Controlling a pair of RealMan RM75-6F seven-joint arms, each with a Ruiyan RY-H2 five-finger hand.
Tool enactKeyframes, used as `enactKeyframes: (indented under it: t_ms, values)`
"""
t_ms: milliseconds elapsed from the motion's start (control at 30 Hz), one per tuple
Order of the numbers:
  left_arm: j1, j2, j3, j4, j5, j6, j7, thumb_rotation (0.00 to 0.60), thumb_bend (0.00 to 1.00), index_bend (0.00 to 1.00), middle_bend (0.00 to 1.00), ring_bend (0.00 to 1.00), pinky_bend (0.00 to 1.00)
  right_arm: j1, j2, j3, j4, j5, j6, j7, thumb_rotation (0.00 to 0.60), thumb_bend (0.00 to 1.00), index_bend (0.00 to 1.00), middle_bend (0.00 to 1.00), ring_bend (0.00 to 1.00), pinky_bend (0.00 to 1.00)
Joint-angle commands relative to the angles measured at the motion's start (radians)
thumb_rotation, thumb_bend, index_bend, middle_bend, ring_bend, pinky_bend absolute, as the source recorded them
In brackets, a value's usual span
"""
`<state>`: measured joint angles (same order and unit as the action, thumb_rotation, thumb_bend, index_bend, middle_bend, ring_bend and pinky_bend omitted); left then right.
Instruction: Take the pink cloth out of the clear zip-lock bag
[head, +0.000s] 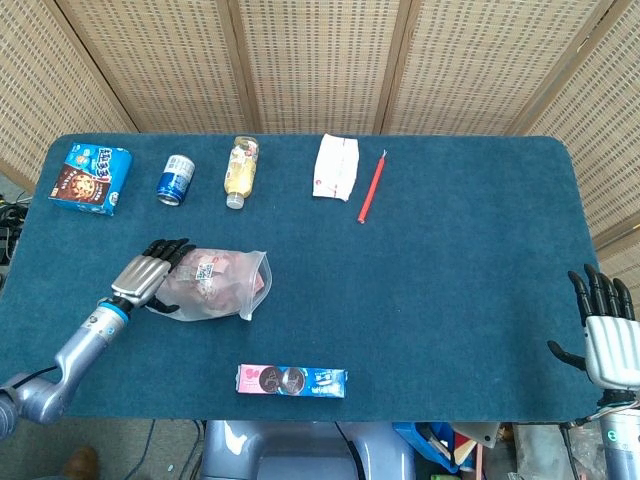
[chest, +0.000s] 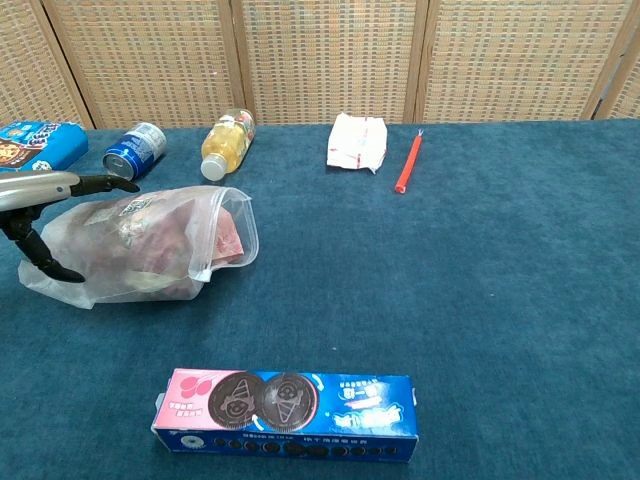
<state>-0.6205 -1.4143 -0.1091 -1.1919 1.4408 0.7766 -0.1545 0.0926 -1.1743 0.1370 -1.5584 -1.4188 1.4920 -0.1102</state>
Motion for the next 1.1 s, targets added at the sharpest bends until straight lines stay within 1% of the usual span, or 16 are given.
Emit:
enactKeyframes:
  t_ms: [33, 100, 133, 167, 200, 233, 267, 367, 467, 633, 767, 867, 967, 1067, 1100]
  values:
    - [-0.022, -0.024, -0.003, 0.024, -0.010, -0.019, -0.015, 0.600, 0.16, 0.00, 0.00, 0.00, 0.02, 0.002, -0.002, 0.002, 0.004, 0.007, -0.006, -0.001, 0.600, 0.00, 0.00, 0.00, 0.00, 0.00]
    - [-0.034, -0.039, -0.002, 0.035, -0.014, -0.031, -0.032, 0.600, 0.17, 0.00, 0.01, 0.02, 0.12, 0.005, -0.004, 0.004, 0.010, 0.017, -0.015, -0.002, 0.600, 0.00, 0.00, 0.00, 0.00, 0.00]
    - [-0.039, -0.043, 0.000, 0.040, -0.015, -0.037, -0.039, 0.600, 0.17, 0.00, 0.05, 0.08, 0.22, 0.006, -0.005, 0.004, 0.014, 0.022, -0.019, -0.001, 0.600, 0.00, 0.00, 0.00, 0.00, 0.00]
    - [-0.045, -0.049, 0.001, 0.046, -0.014, -0.041, -0.048, 0.600, 0.17, 0.02, 0.12, 0.16, 0.31, 0.007, -0.006, 0.005, 0.017, 0.026, -0.022, -0.001, 0.600, 0.00, 0.00, 0.00, 0.00, 0.00]
    - [-0.046, -0.053, 0.002, 0.048, -0.014, -0.039, -0.053, 0.600, 0.17, 0.06, 0.18, 0.23, 0.35, 0.007, -0.007, 0.006, 0.019, 0.028, -0.023, 0.000, 0.600, 0.00, 0.00, 0.00, 0.00, 0.00]
    - [-0.047, -0.062, 0.001, 0.056, -0.012, -0.029, -0.069, 0.600, 0.17, 0.14, 0.27, 0.30, 0.41, 0.008, -0.008, 0.007, 0.022, 0.030, -0.024, 0.001, 0.600, 0.00, 0.00, 0.00, 0.00, 0.00]
    - [-0.044, -0.074, -0.003, 0.060, -0.012, -0.015, -0.100, 0.600, 0.17, 0.24, 0.34, 0.36, 0.44, 0.008, -0.008, 0.008, 0.024, 0.033, -0.025, 0.003, 0.600, 0.00, 0.00, 0.00, 0.00, 0.00]
    - [-0.040, -0.099, 0.004, 0.095, 0.012, 0.021, -0.185, 0.600, 0.20, 0.40, 0.44, 0.44, 0.51, 0.009, -0.011, 0.005, 0.029, 0.034, -0.030, 0.005, 0.600, 0.00, 0.00, 0.00, 0.00, 0.00]
    - [-0.038, -0.120, 0.014, 0.134, 0.048, 0.072, -0.282, 0.600, 0.24, 0.45, 0.47, 0.47, 0.53, 0.013, -0.011, -0.002, 0.027, 0.031, -0.044, 0.011, 0.600, 0.00, 0.00, 0.00, 0.00, 0.00]
    - [-0.033, -0.148, 0.016, 0.188, 0.097, 0.178, -0.372, 0.600, 0.26, 0.46, 0.48, 0.47, 0.53, 0.024, -0.007, -0.012, 0.021, 0.015, -0.067, 0.046, 0.600, 0.00, 0.00, 0.00, 0.00, 0.00]
    - [-0.041, -0.172, -0.008, 0.228, 0.135, 0.303, -0.438, 0.600, 0.26, 0.47, 0.49, 0.48, 0.53, 0.050, 0.025, -0.012, 0.000, -0.002, -0.118, 0.142, 0.600, 0.00, 0.00, 0.00, 0.00, 0.00]
    - [-0.066, -0.185, -0.035, 0.242, 0.154, 0.370, -0.450, 0.600, 0.26, 0.47, 0.49, 0.48, 0.53, 0.084, 0.071, -0.005, -0.019, -0.020, -0.168, 0.196, 0.600, 0.00, 0.00, 0.00, 0.00, 0.00]
    - [-0.101, -0.201, -0.063, 0.239, 0.157, 0.400, -0.471, 0.600, 0.26, 0.47, 0.49, 0.48, 0.53, 0.124, 0.128, 0.009, -0.054, -0.030, -0.226, 0.286, 0.600, 0.00, 0.00, 0.00, 0.00, 0.00]
    - [-0.148, -0.229, -0.093, 0.234, 0.155, 0.406, -0.490, 0.600, 0.26, 0.47, 0.49, 0.48, 0.53, 0.175, 0.189, 0.033, -0.090, -0.051, -0.288, 0.445, 0.600, 0.00, 0.02, 0.00, 0.00, 0.00]
    - [-0.155, -0.235, -0.097, 0.233, 0.153, 0.404, -0.491, 0.600, 0.26, 0.48, 0.49, 0.48, 0.53, 0.182, 0.198, 0.038, -0.094, -0.055, -0.295, 0.474, 0.600, 0.00, 0.03, 0.00, 0.00, 0.00]
